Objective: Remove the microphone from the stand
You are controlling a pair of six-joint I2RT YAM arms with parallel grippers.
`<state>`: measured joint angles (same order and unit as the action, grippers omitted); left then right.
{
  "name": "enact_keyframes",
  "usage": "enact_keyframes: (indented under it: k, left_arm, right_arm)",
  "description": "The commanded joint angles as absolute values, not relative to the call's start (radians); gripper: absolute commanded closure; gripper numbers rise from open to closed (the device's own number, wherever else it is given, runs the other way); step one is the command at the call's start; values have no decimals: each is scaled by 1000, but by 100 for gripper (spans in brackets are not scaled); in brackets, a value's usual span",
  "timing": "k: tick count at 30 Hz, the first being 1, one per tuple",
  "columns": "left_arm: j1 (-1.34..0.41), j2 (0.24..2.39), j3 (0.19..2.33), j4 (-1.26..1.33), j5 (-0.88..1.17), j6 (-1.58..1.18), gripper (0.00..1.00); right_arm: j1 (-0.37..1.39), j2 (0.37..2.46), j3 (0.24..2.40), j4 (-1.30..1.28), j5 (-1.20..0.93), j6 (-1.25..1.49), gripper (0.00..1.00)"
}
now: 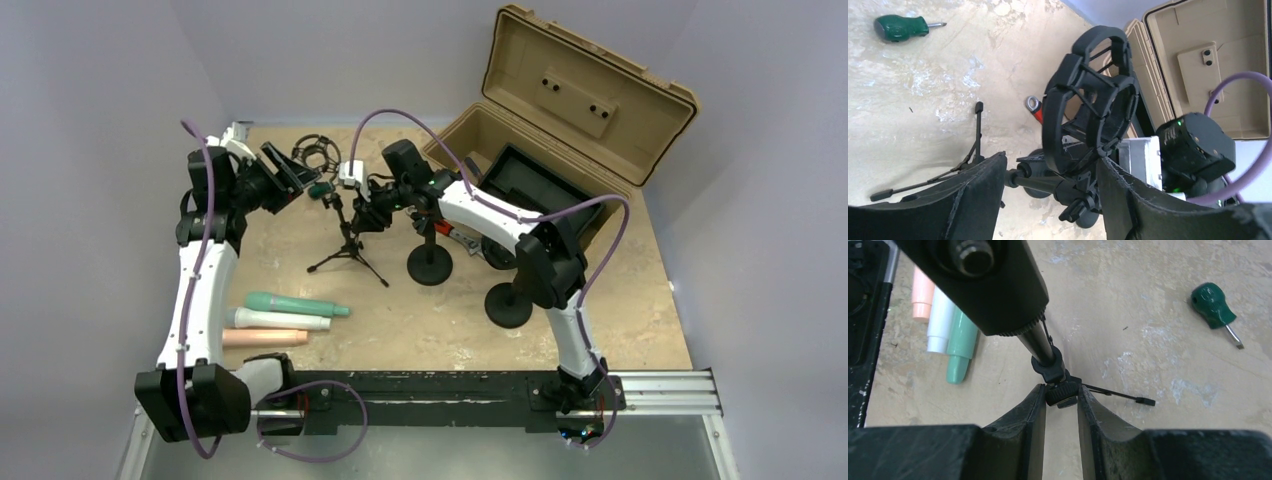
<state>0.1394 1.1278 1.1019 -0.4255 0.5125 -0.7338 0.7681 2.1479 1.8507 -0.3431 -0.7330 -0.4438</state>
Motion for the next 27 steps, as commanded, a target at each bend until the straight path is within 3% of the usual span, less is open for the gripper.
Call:
enact_keyframes:
  k: [1,15,27]
  left_arm:
    - [154,1199,1157,-372,554,-779,37]
    - [155,1265,1193,-392,629,-723,40]
    - [155,1197,1144,-410,613,-657,36]
  right_arm:
    - [785,2053,1787,-212,-631,-403,100]
    - [904,1969,1600,26,-289,-366,100]
    - [1034,1886,1418,243,204,-492,100]
